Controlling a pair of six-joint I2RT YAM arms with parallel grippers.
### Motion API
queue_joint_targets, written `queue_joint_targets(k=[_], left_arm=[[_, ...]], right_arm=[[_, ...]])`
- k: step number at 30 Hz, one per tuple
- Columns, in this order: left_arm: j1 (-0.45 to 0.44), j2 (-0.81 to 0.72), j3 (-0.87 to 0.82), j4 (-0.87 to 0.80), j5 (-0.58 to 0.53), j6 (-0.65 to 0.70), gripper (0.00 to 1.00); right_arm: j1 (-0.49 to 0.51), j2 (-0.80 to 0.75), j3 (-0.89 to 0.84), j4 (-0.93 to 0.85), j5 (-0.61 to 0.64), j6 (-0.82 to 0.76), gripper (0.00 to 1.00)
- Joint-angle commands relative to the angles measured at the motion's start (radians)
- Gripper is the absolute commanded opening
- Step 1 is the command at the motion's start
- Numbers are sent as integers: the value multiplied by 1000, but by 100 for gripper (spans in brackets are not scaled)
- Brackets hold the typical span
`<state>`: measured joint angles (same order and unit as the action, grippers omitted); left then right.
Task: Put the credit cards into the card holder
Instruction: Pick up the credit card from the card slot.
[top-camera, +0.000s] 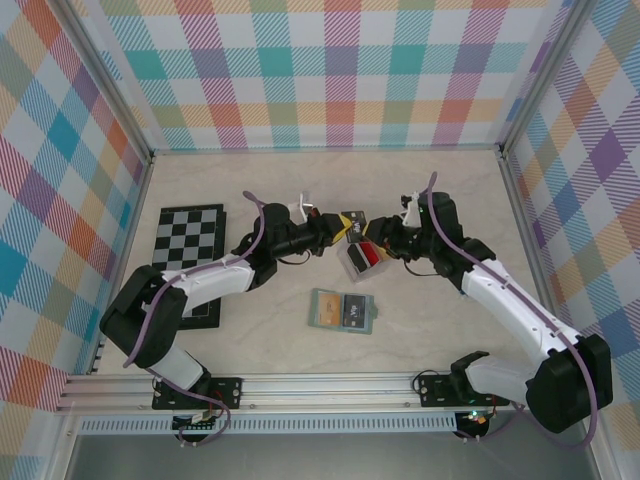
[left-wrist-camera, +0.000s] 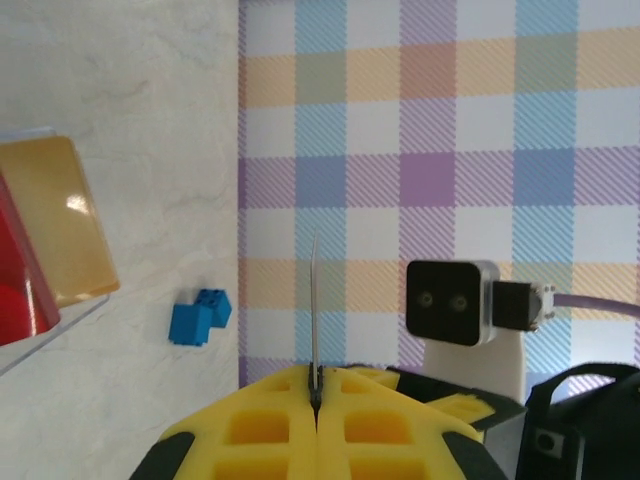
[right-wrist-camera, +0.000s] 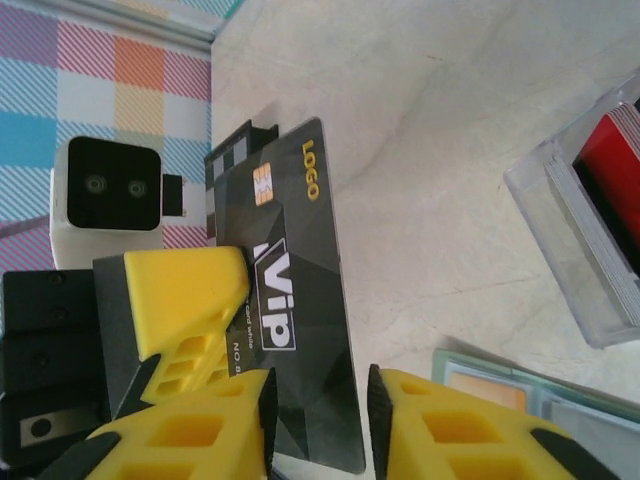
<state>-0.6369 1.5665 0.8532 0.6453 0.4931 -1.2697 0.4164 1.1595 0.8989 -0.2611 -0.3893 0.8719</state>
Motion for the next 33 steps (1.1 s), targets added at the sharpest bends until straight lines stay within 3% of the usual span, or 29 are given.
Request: queue_joint_targets(k=[1, 4, 14, 16, 20, 24, 28, 30, 32, 33], left_arm=[[21, -50, 21, -62, 93, 109, 0], [23, -58, 35, -87, 161, 158, 0], [23, -69, 37, -64, 175, 161, 0], [22, -70, 38, -64, 172, 161, 0], [23, -69, 36, -73, 161, 160, 0], [24, -66, 23, -85, 142, 160, 0], [23, -65, 7, -116, 113, 165, 6], [25, -65, 3, -183, 86, 182, 23], [25, -73, 4, -268, 59, 214, 29], [25, -83, 4, -326, 33, 230, 37]], right_arm=[[-54, 12, 73, -103, -126, -161, 42], [-83, 57, 119, -148, -216, -233, 51], [-89, 173, 163, -162, -357, -292, 47], [-88, 173, 152, -132, -394, -279, 43], [-89, 171, 140, -87, -446, -255, 24], [-89, 164, 136, -92, -477, -267, 16], [-89, 160, 128, -96, -482, -275, 6], [-90, 155, 121, -109, -473, -279, 2], [-89, 145, 115, -139, -434, -286, 1], [-89, 138, 115, -176, -390, -297, 1]])
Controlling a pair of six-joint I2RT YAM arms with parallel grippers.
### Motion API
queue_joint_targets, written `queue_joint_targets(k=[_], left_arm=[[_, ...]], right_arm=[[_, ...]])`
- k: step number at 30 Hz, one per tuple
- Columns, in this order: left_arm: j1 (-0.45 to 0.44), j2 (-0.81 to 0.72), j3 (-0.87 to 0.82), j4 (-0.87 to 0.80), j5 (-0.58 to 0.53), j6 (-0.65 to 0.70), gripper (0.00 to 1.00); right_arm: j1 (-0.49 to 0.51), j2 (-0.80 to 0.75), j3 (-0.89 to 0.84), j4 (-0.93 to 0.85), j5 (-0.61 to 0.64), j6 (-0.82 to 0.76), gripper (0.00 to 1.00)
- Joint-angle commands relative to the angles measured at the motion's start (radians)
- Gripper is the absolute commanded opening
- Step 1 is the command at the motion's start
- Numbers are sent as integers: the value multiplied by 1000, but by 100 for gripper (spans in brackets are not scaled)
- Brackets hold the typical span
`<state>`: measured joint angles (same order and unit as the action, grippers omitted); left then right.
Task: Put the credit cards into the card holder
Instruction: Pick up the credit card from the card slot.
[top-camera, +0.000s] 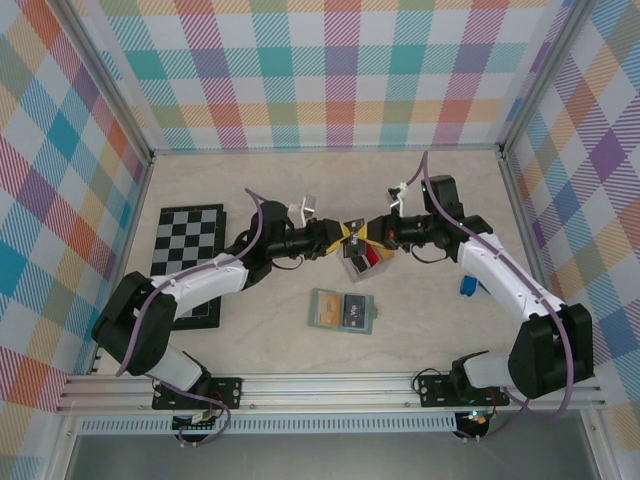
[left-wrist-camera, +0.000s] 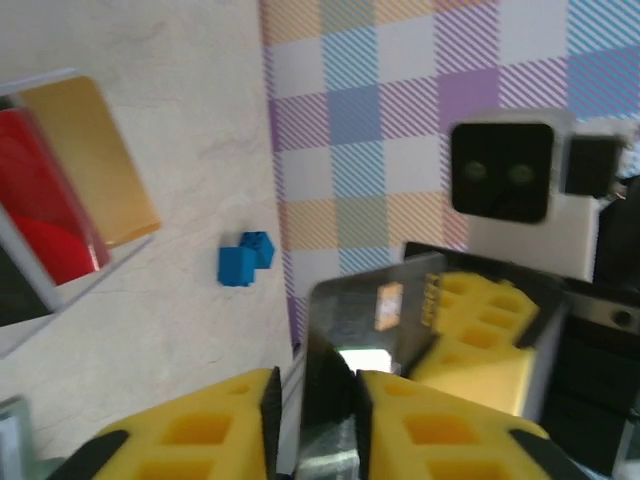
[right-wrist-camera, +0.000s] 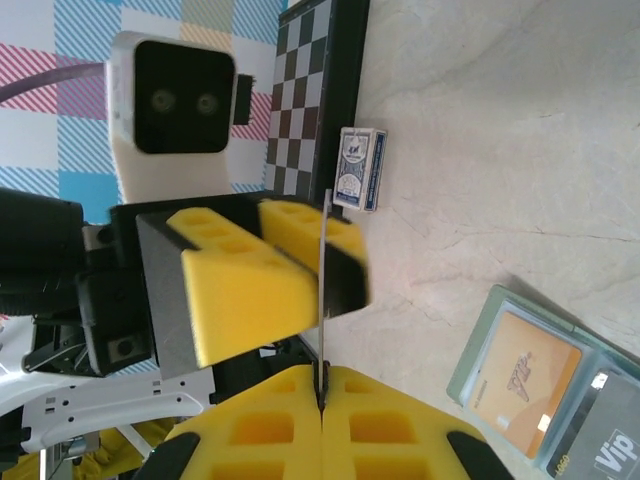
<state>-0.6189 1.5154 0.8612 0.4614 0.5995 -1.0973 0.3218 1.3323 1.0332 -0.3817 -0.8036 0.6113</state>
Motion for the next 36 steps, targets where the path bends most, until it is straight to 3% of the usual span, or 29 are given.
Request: queue_joint_targets(k=[1, 3, 6, 10, 14, 17, 24, 30, 36], left_arm=[[7, -39, -6, -192, -92, 77, 41], [7, -63, 4, -371, -156, 152, 53], [7, -110, 4, -614, -291, 254, 61], [5, -146, -27, -799, -388, 322, 66], [4, -125, -65, -800, -352, 324, 69], [-13, -81, -65, -797, -328, 336, 69], [-62, -9, -52, -790, -305, 362, 67], [-81, 43, -54, -767, -270, 365, 63], [-95, 84, -53, -751, -257, 366, 50]], right_arm=[[6, -37, -17, -98, 75, -49, 1], [12, -47, -18, -197, 200, -76, 2], [53, -70, -60, -277, 375, -73, 3], [184, -74, -122, -279, 518, -27, 3], [322, -47, -160, -247, 636, 56, 3], [366, -23, -187, -242, 706, 111, 3], [370, -45, -253, -253, 767, 141, 4], [369, -32, -281, -171, 707, 149, 4], [370, -18, -299, -163, 731, 153, 4]])
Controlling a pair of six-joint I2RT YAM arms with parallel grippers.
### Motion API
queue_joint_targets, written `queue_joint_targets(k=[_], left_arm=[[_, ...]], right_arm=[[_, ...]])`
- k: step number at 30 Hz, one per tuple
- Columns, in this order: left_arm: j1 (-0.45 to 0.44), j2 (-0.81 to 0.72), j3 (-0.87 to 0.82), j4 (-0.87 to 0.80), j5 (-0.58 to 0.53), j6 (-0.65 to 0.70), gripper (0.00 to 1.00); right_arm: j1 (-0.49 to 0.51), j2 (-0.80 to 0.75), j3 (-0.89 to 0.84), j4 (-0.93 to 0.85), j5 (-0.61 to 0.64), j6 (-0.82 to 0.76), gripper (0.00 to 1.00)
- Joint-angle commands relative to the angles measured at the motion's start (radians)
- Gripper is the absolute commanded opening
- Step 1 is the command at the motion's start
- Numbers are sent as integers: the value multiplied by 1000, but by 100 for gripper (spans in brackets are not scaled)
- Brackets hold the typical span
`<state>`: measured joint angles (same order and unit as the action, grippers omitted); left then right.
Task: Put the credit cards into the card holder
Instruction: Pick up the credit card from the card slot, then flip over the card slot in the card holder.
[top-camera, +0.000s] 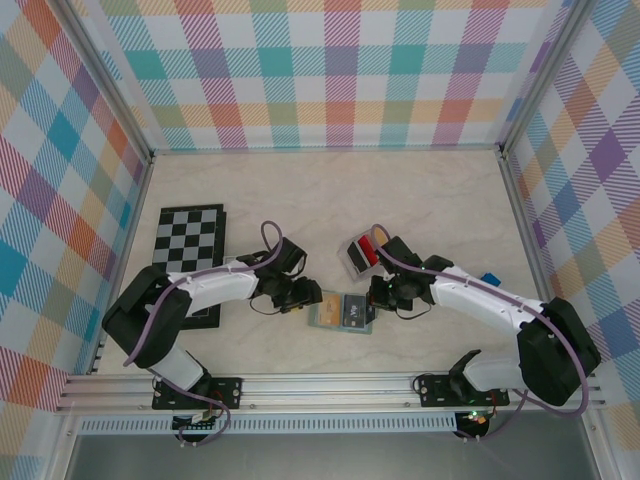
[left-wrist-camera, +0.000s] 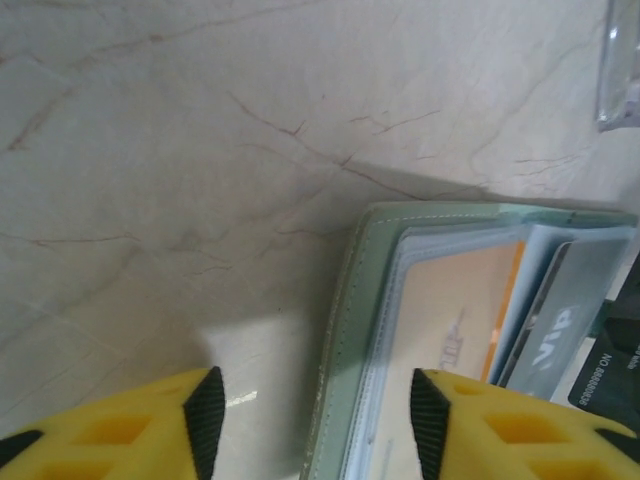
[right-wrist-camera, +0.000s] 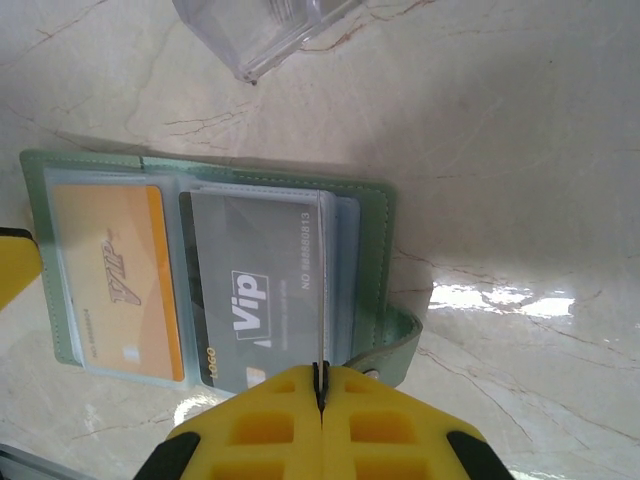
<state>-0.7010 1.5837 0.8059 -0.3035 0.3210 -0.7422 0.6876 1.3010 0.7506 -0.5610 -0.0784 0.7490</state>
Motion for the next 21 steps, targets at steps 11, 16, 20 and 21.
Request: queue_joint_targets(k=[11, 16, 20, 21], left_arm=[[-29, 54, 4, 17, 30, 18, 25], [-35, 62, 4, 17, 41, 17, 18], [-39, 62, 4, 17, 33, 16, 17], [-41, 63, 3, 17, 32, 14, 16]], right_arm=[[4, 10, -49, 36, 12, 5, 4], [4, 13, -77, 84, -15, 21, 4], [4, -46, -67, 87, -20, 27, 5], [4, -59, -55, 74, -16, 25, 5]])
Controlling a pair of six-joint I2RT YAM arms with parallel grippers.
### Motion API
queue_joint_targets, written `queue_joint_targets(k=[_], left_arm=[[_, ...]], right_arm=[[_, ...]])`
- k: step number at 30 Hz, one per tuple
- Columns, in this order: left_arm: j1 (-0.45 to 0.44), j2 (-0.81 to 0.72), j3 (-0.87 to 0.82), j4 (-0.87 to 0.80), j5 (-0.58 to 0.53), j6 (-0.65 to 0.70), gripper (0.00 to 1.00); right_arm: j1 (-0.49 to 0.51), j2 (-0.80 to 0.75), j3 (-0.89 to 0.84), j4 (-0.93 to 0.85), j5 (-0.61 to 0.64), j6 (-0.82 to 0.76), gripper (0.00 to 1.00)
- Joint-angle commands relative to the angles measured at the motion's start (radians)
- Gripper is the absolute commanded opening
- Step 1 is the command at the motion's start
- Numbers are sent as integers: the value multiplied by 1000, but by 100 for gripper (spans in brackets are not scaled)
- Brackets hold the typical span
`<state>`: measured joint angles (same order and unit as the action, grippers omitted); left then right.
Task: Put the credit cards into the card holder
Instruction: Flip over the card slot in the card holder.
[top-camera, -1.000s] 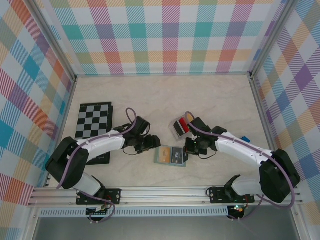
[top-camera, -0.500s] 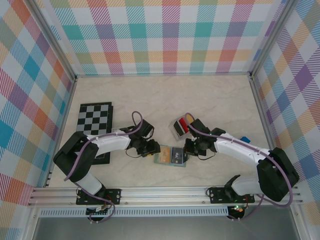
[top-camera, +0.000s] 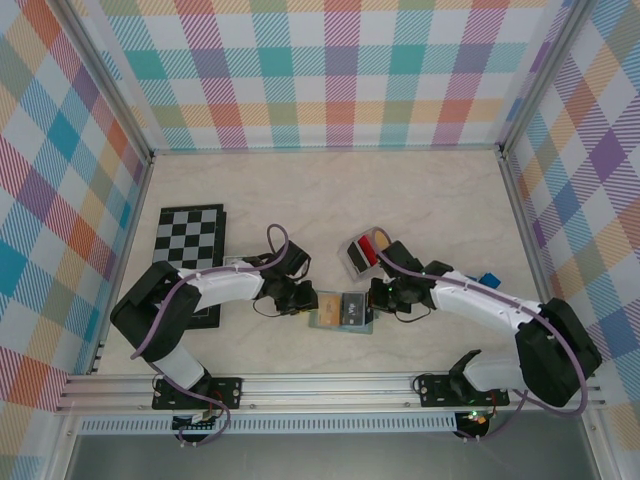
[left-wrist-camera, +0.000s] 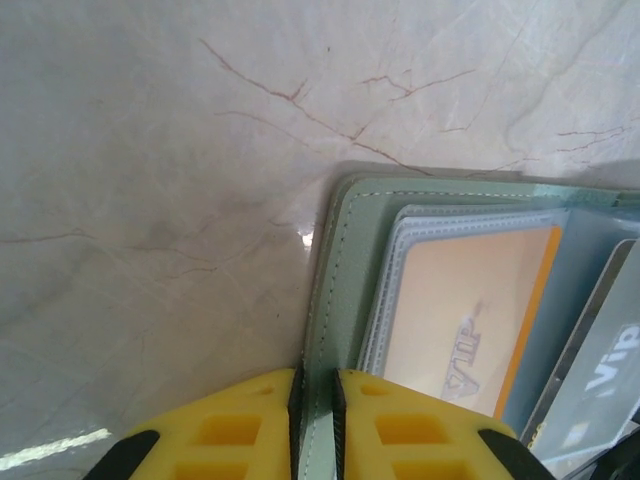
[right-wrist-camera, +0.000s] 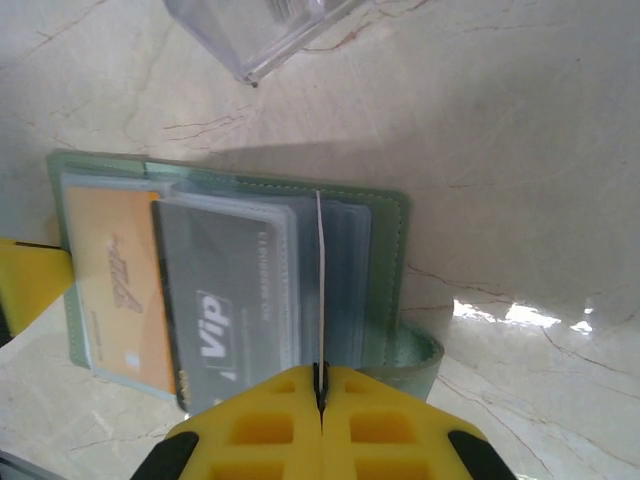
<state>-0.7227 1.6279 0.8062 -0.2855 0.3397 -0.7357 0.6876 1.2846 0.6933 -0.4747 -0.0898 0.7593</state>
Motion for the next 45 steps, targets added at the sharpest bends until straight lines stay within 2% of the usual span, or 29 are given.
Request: queue_joint_targets(k=[1, 11, 17, 25, 33, 40, 45], left_arm=[[-18, 19, 4, -1, 12, 6, 15], [-24, 26, 5, 40, 5, -2, 11], [-25, 26, 7, 40, 1, -7, 10], [-26, 23, 6, 45, -2, -9, 10], [-25, 25, 5, 68, 11, -18, 9], [-25, 13, 1, 59, 0, -19, 9], [-26, 13, 3, 60, 1, -21, 9]], right_arm=[[4, -51, 16, -27, -4, 9, 6], [4, -62, 105, -78, -53, -15, 7], [4, -45, 120, -129, 8, -5, 8], [4, -42, 118, -93, -44, -5, 7], [15, 4, 121, 23, -186, -35, 7], [20, 24, 131, -59, -64, -28, 7], [20, 32, 124, -3, -135, -38, 8]])
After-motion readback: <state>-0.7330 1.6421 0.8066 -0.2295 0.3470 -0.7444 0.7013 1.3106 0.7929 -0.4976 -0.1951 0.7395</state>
